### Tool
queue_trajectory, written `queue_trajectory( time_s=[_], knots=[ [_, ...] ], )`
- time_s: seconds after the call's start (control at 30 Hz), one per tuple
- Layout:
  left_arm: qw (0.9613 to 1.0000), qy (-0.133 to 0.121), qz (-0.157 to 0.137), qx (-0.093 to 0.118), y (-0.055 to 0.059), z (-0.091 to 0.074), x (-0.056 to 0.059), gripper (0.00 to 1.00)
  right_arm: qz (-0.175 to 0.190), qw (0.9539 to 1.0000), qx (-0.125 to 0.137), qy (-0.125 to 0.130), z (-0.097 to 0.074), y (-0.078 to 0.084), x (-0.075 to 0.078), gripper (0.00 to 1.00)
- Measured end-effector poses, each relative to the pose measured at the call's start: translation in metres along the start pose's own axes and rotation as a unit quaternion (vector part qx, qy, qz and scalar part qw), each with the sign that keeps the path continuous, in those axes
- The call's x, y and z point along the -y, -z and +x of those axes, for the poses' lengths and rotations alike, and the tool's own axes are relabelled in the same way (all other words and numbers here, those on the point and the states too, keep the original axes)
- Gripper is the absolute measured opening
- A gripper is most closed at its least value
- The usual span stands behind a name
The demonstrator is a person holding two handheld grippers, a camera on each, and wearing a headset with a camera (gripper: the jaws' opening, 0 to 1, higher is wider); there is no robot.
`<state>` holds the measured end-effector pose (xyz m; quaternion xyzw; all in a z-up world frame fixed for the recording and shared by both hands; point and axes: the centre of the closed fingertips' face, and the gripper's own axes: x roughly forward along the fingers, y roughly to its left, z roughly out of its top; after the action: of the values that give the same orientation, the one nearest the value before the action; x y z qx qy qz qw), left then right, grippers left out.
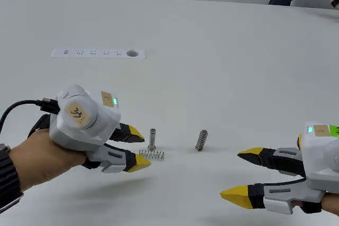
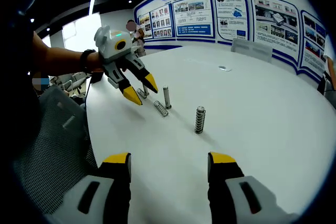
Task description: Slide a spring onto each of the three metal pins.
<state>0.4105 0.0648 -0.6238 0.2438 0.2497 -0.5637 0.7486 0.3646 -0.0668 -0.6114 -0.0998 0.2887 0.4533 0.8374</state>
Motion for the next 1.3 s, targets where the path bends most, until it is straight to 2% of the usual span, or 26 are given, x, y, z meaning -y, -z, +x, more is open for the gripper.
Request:
queue_trajectory(
  time_s=[0.07,0.27,0.4,0.57,0.8,1.13,1.3],
  knots=[
    [0.9999,-0.005,0.006,-0.015,0.004,0.002,-0.002,0.3,0.001,1.0,0.001,0.001,-0.001,0.001,0.0,0.6],
    [0.9994,-0.012,0.006,-0.033,0.006,0.006,-0.008,0.28,0.004,1.0,0.003,0.003,-0.002,0.001,0.0,0.59],
    [0.9984,-0.017,0.012,-0.052,0.008,0.009,-0.01,0.26,0.006,1.0,0.002,0.004,-0.002,0.003,0.0,0.59],
    [0.9965,-0.017,0.022,-0.079,0.014,0.015,-0.01,0.23,0.009,0.9999,0.002,0.005,-0.002,0.004,0.0,0.59],
    [0.9943,-0.014,0.018,-0.104,0.023,0.02,-0.007,0.21,0.009,0.9999,0.001,0.006,-0.003,0.005,0.0,0.58],
    [0.9931,-0.002,0.021,-0.115,0.027,0.023,0.0,0.14,0.01,0.9999,0.001,0.006,-0.003,0.006,-0.001,0.58],
    [0.9917,0.003,0.033,-0.124,0.03,0.021,0.005,0.12,0.01,0.9999,0.001,0.005,-0.002,0.006,-0.001,0.58]
  ],
)
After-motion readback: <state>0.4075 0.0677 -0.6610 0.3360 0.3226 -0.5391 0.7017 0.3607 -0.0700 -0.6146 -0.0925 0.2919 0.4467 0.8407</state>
